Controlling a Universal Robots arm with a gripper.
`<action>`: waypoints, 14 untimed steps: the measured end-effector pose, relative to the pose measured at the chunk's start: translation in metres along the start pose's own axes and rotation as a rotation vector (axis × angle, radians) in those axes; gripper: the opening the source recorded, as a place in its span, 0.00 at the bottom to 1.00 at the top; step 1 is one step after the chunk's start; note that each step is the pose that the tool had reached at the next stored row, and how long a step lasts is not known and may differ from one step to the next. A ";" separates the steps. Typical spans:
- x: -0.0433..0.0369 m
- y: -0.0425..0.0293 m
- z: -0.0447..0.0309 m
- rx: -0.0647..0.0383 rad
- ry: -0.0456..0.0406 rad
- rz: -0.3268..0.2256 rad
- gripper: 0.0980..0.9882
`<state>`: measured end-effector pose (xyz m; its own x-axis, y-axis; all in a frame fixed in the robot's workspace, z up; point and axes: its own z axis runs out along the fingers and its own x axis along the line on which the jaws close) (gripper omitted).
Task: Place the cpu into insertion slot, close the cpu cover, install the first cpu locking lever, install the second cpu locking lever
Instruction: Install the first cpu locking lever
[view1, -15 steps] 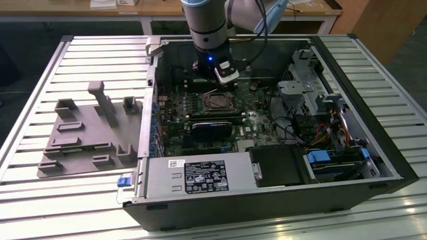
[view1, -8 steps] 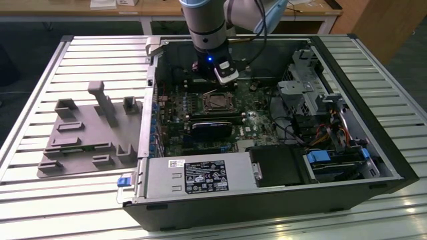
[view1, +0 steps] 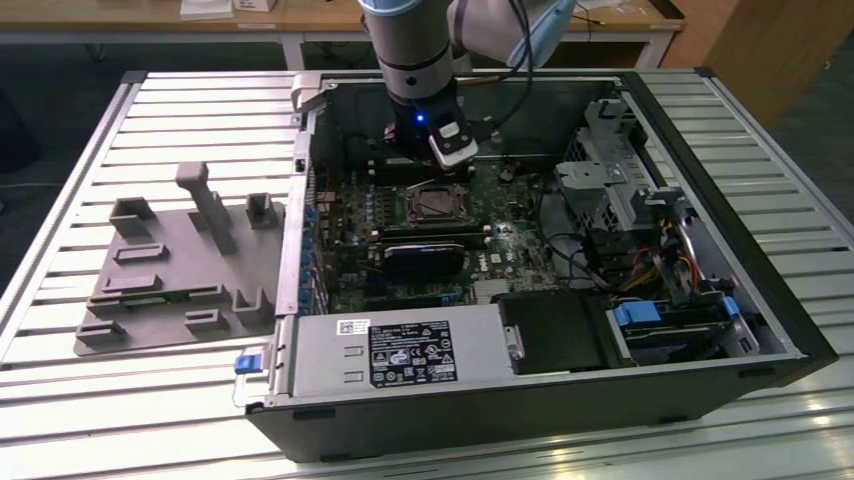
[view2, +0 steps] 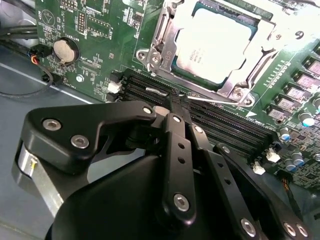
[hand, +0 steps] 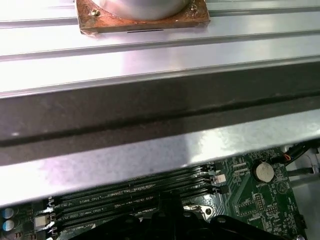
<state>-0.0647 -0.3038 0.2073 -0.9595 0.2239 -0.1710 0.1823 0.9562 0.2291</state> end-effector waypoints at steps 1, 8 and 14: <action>0.0001 -0.0001 0.0005 0.000 -0.0001 0.000 0.00; 0.0007 -0.0008 0.0036 0.002 -0.0091 0.009 0.00; 0.0016 -0.0005 0.0055 0.013 -0.0239 0.069 0.00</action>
<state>-0.0651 -0.3029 0.2017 -0.9391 0.2939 -0.1781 0.2511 0.9406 0.2285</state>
